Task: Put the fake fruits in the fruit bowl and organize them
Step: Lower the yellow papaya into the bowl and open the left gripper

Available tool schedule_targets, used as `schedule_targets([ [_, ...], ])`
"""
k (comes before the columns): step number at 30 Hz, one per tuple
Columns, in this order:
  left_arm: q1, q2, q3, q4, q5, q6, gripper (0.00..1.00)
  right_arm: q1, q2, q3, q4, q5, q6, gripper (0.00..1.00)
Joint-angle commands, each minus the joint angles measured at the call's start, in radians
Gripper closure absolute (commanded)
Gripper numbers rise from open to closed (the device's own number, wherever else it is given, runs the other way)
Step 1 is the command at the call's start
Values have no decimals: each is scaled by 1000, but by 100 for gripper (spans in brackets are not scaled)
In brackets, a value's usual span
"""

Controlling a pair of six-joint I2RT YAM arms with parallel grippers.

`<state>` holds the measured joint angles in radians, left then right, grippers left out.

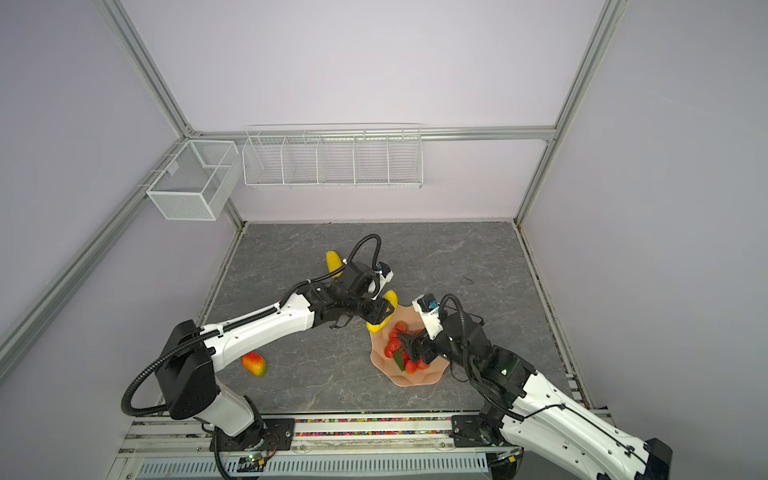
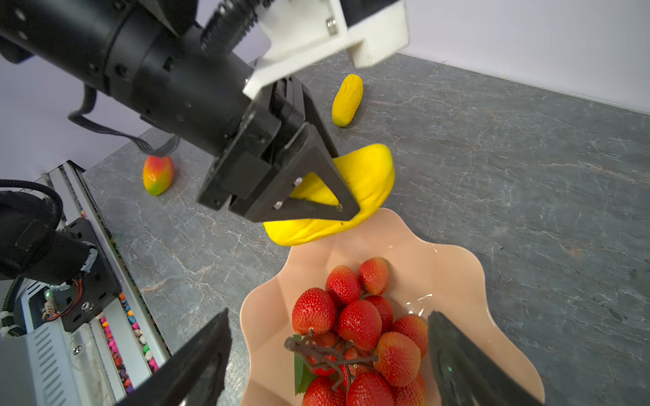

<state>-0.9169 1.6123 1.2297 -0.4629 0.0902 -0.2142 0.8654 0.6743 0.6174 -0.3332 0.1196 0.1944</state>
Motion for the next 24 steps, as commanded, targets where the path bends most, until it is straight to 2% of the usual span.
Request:
schedule_targets([
  [1, -5, 38, -11, 21, -5, 0, 52, -4, -22, -18, -17, 19, 13, 12],
  [12, -28, 111, -8, 33, -18, 0, 49, -4, -69, -38, -28, 33, 18, 11],
  [20, -28, 94, 11, 23, -14, 16, 35, -4, -51, -38, -18, 43, 2, 12],
  [24, -28, 50, 42, 2, -84, 24, 29, -4, -9, -25, 25, 40, -35, 12],
])
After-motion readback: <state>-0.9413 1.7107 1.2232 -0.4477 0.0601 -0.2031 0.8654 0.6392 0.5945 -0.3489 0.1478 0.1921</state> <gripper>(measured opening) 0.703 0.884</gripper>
